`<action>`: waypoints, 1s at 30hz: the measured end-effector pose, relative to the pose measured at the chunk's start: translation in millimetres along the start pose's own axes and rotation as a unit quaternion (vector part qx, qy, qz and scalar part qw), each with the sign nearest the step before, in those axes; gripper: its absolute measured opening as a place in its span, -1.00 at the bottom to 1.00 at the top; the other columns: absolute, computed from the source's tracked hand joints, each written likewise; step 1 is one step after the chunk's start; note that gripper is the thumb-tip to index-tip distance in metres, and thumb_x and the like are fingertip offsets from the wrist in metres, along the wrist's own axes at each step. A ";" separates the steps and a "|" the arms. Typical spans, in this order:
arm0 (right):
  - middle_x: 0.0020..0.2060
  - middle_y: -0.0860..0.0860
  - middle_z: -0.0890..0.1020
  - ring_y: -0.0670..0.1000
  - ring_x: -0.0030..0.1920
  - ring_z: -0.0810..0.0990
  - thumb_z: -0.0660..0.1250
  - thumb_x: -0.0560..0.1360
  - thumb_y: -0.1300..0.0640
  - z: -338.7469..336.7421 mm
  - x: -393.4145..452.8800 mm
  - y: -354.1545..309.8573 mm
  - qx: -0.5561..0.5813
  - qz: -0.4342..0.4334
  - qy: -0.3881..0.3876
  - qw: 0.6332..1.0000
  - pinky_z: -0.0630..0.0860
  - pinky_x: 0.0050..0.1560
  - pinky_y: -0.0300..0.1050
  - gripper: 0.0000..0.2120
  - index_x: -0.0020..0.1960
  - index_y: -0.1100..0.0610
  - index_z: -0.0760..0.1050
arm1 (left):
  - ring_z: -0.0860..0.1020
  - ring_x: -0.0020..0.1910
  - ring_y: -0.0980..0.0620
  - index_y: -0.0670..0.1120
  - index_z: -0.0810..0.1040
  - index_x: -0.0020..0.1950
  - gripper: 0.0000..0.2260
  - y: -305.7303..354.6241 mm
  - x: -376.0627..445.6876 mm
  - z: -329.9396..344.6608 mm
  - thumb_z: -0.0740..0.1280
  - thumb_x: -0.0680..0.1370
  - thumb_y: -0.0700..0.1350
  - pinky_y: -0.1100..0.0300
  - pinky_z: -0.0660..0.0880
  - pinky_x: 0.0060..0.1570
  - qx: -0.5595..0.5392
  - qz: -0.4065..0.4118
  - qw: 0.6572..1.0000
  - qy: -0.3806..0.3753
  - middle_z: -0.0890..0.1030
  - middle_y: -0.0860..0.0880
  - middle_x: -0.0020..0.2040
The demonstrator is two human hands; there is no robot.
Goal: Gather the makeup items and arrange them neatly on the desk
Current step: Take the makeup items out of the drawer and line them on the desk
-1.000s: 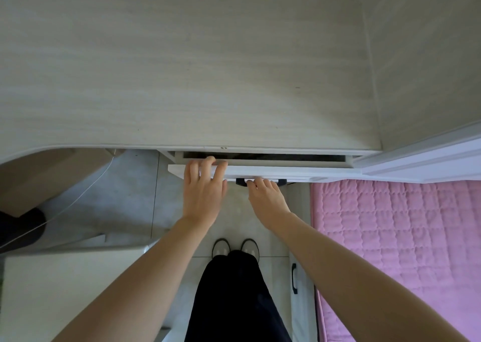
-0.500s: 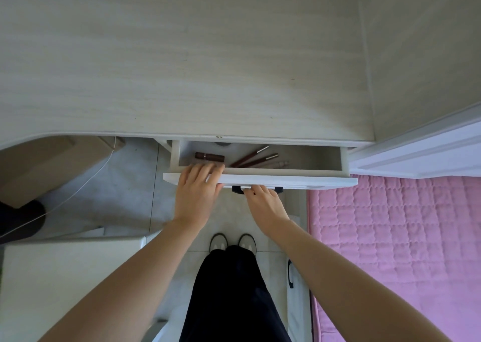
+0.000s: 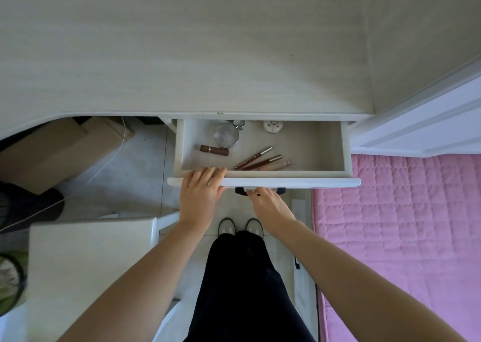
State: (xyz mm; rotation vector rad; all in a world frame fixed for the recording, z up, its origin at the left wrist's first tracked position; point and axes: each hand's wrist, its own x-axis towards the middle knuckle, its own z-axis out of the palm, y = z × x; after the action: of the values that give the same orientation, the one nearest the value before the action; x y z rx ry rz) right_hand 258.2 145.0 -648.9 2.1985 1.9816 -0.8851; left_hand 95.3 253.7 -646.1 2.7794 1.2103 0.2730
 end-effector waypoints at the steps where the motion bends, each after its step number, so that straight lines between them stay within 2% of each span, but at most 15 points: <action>1: 0.28 0.19 0.40 0.18 0.28 0.40 0.26 0.43 0.40 2.4 -3.7 0.1 -0.005 -0.009 -0.002 1.000 0.31 0.34 0.00 -0.34 0.49 0.24 0.15 | 0.55 0.05 -0.06 -0.05 0.57 0.24 -0.64 0.9 -3.0 -1.2 0.45 0.45 -0.06 0.02 0.45 0.08 -0.003 -0.002 1.000 -0.003 0.61 0.01 0.09; 5: 0.35 0.15 0.35 0.14 0.36 0.34 0.30 0.43 0.38 11.2 -19.9 -0.2 -0.014 -0.031 -0.008 0.999 0.22 0.43 -0.04 -0.26 0.52 0.23 0.05 | 0.55 0.03 -0.06 -0.05 0.57 0.22 -0.64 5.4 -14.7 -4.9 0.46 0.44 -0.06 0.02 0.46 0.06 -0.006 -0.007 1.000 -0.014 0.61 0.02 0.07; 12: 0.41 0.14 0.31 0.11 0.42 0.28 0.23 0.51 0.30 21.9 -44.1 -7.7 -0.011 -0.043 -0.024 0.999 0.14 0.48 -0.04 -0.35 0.53 0.23 0.03 | 0.58 0.00 -0.07 -0.08 0.60 0.18 -0.64 13.2 -38.4 -9.8 0.50 0.40 -0.09 0.00 0.49 0.04 -0.014 -0.019 0.999 -0.027 0.63 0.00 0.05; 15: 0.44 0.12 0.27 0.09 0.47 0.20 0.19 0.55 0.30 20.8 -57.4 -10.2 0.023 -0.040 -0.015 0.999 0.13 0.49 -0.06 -0.43 0.51 0.22 0.10 | 0.58 0.02 -0.09 -0.10 0.60 0.16 -0.64 16.5 -44.4 -13.0 0.52 0.39 -0.11 -0.02 0.50 0.07 -0.028 -0.032 0.998 -0.043 0.64 -0.02 0.05; 18: 0.41 0.12 0.32 0.10 0.47 0.21 0.17 0.54 0.32 18.0 -72.5 -9.2 0.059 -0.037 0.013 0.997 0.18 0.47 -0.06 -0.50 0.46 0.24 0.20 | 0.60 0.02 -0.11 -0.13 0.62 0.13 -0.62 18.6 -44.0 -17.2 0.55 0.34 -0.16 -0.04 0.52 0.07 -0.041 -0.047 0.996 -0.063 0.66 -0.04 0.03; 20: 0.34 0.14 0.41 0.14 0.40 0.33 0.17 0.51 0.34 14.8 -82.8 -6.2 0.078 -0.033 0.042 0.996 0.33 0.39 -0.01 -0.54 0.41 0.26 0.29 | 0.61 0.01 -0.14 -0.15 0.63 0.10 -0.61 20.1 -41.4 -22.1 0.58 0.30 -0.19 -0.03 0.54 0.04 -0.053 -0.047 0.995 -0.076 0.67 -0.06 0.01; 23: 0.14 0.09 0.56 0.12 0.16 0.52 0.25 0.44 0.35 2.7 -94.0 -3.2 0.083 -0.025 0.094 0.992 0.57 0.07 -0.01 -0.61 0.26 0.22 0.45 | 0.62 -0.02 -0.12 -0.15 0.64 0.07 -0.61 23.2 -36.4 -31.8 0.59 0.27 -0.19 -0.01 0.54 0.01 -0.056 -0.039 0.993 -0.101 0.67 -0.04 -0.01; 25: 0.03 0.06 0.59 0.11 0.04 0.56 0.33 0.36 0.37 -11.5 -96.4 -0.3 0.075 -0.026 0.133 0.988 0.61 -0.11 -0.01 -0.63 0.16 0.20 0.51 | 0.63 -0.02 -0.11 -0.14 0.65 0.06 -0.60 24.5 -34.4 -36.2 0.60 0.26 -0.18 -0.01 0.54 0.00 -0.043 -0.039 0.990 -0.125 0.68 -0.05 -0.02; 27: 0.03 0.06 0.61 0.11 0.06 0.58 0.43 0.26 0.38 -23.7 -93.1 6.7 0.045 -0.007 0.148 0.988 0.60 -0.08 -0.04 -0.53 0.17 0.20 0.54 | 0.63 -0.02 -0.10 -0.13 0.66 0.06 -0.60 24.9 -34.1 -37.4 0.60 0.25 -0.17 -0.01 0.55 -0.01 -0.033 -0.045 0.988 -0.146 0.68 -0.05 -0.02; 30: 0.02 0.11 0.62 0.16 0.04 0.60 0.52 0.11 0.36 -30.9 -84.1 24.6 -0.005 0.042 0.116 0.992 0.57 0.01 0.02 -0.41 0.14 0.23 0.55 | 0.64 -0.03 -0.11 -0.11 0.67 0.04 -0.61 25.1 -36.9 -37.8 0.61 0.24 -0.17 -0.03 0.56 -0.02 -0.030 -0.048 0.986 -0.159 0.68 -0.05 -0.04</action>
State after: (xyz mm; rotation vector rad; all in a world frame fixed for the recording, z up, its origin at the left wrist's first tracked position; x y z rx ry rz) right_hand 291.4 77.7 -594.2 2.4577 1.9605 -0.6341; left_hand 81.0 210.2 -609.7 2.5747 1.2258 -0.1356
